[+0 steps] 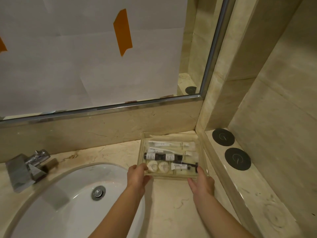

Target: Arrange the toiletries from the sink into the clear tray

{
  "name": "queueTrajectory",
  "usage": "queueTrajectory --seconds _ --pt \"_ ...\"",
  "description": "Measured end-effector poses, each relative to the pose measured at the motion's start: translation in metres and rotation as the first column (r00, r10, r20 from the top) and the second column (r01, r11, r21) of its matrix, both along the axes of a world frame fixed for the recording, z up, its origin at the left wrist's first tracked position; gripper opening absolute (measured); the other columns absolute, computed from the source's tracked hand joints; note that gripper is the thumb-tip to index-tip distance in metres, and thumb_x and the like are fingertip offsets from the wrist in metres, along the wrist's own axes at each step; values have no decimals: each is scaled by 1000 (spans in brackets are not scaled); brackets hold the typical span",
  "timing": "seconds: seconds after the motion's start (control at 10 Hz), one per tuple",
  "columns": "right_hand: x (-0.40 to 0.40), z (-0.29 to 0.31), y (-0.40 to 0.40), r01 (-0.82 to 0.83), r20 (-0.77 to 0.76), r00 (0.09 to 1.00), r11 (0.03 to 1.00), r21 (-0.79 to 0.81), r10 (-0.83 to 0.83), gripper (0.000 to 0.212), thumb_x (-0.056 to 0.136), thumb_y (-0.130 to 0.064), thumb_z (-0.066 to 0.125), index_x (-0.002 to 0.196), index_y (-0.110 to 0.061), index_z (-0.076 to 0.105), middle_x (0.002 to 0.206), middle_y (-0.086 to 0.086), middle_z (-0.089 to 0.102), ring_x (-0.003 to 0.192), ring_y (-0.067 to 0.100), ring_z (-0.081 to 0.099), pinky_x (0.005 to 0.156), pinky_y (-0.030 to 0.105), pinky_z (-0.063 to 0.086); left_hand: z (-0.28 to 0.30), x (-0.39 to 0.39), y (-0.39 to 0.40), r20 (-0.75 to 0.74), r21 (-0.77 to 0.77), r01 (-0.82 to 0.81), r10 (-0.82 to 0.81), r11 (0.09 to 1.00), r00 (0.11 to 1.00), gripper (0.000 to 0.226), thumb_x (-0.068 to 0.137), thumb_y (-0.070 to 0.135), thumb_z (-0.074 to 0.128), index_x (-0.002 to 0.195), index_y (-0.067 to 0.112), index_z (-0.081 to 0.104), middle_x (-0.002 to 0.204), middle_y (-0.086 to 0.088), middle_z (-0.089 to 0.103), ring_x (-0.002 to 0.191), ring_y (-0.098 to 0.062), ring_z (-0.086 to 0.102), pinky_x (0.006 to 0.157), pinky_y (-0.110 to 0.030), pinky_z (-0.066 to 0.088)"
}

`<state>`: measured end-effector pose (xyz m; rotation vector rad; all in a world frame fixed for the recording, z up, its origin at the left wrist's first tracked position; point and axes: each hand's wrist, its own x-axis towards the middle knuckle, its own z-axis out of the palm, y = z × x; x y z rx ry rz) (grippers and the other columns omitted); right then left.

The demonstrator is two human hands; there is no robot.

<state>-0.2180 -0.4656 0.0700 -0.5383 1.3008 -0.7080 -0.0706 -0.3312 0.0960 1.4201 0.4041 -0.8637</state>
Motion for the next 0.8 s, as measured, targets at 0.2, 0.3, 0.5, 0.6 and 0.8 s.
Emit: queueTrajectory --seconds 0.2,0.3,0.5,0.6,0.8 --pt "17 -2 -25 -95 -11 995 987 -129 94 71 86 -27 67 146 -17 30 143 12 43 128 32 48 108 42 39 2 -14 -21 -54 -24 75 -76 997 996 38 81 2 55 119 -2 50 105 -18 60 83 -29 59 68 -35 53" --pt "30 -9 -33 -169 -34 986 975 -146 166 82 83 -37 67 149 -19 21 154 10 31 137 32 38 112 47 33 -4 -14 -31 -68 -44 70 -73 997 995 48 74 7 58 121 1 52 117 -20 60 85 -30 60 67 -33 54" --pt "34 -14 -30 -242 -72 970 960 -138 234 90 76 -36 68 149 -31 15 155 10 29 138 32 37 113 52 31 -2 -7 -41 -63 -82 36 -41 996 997 73 57 15 61 127 3 46 124 -20 56 107 -36 61 71 -36 57" --pt "32 -19 -30 -305 -127 949 942 -138 289 98 69 -44 69 148 -37 11 158 8 22 140 33 34 113 54 30 1 -7 -40 -20 -45 85 -86 995 996 68 64 13 60 128 2 41 125 -18 52 109 -36 58 70 -35 56" --pt "15 -17 -25 -384 -88 923 908 -168 374 88 87 -21 63 149 -41 4 154 8 28 137 32 38 114 51 29 13 -4 -6 -7 -67 257 -258 964 966 31 87 0 51 118 -4 48 113 -21 58 96 -34 62 81 -39 57"
